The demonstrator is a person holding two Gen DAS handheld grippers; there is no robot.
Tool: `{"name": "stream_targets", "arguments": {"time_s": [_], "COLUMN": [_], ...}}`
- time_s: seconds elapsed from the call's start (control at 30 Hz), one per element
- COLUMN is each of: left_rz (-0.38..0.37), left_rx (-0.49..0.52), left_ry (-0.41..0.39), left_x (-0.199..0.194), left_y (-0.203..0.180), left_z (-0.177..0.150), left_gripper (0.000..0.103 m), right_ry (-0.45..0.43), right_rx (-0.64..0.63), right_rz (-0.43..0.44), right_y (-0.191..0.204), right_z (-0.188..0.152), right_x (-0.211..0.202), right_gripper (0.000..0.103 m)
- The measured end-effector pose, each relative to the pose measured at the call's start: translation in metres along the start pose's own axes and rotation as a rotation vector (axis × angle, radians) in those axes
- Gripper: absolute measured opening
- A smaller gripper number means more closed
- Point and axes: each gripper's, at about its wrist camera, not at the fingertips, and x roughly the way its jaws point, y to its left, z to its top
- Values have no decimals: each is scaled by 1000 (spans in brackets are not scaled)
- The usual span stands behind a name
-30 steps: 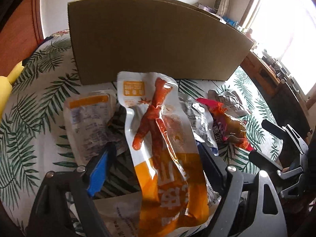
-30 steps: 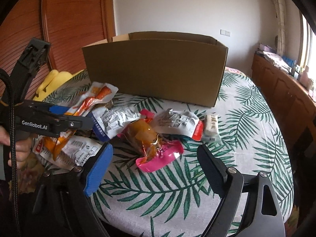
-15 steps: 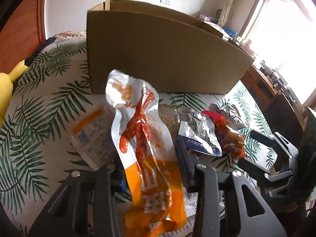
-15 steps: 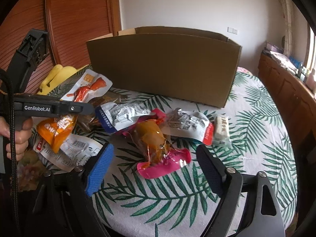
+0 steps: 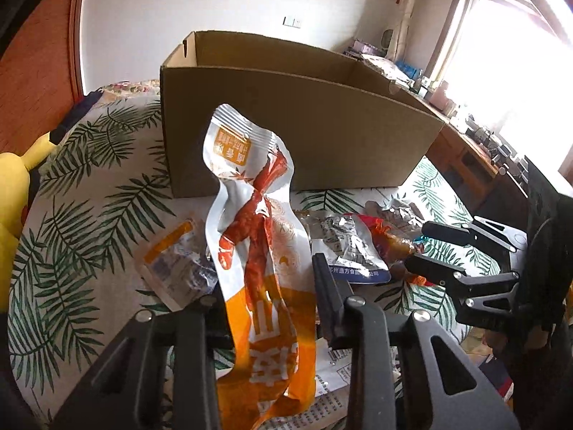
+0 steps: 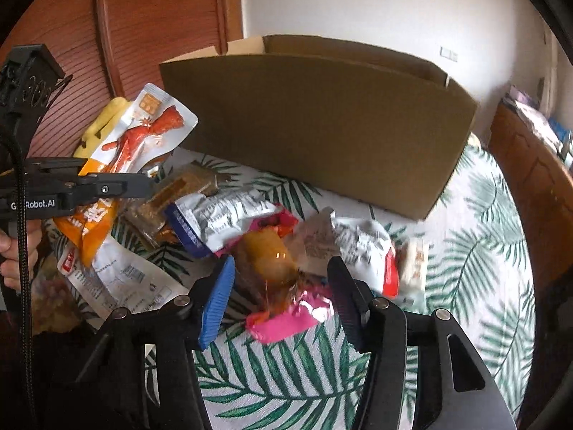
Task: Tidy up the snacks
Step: 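Close the right tool on the pink-wrapped snack pack and lift it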
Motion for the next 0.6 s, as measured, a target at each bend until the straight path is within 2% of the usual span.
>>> {"name": "stream_targets", "arguments": {"time_s": [0.3, 0.47, 0.6], "left_rz": [-9, -14, -16], "left_rx": [18, 27, 30], "left_ry": [-37, -47, -52], "left_x": [-17, -22, -23], "left_y": [-2, -2, -5], "left_z": [3, 3, 1], "left_gripper": [31, 31, 31], "right_ry": [61, 104, 128], "right_rx": [-65, -85, -85], "right_rz": [44, 28, 38], "right_y": [8, 13, 12], "right_z": [10, 7, 2], "right_x": [18, 28, 33], "right_gripper": [55, 57, 54]}}
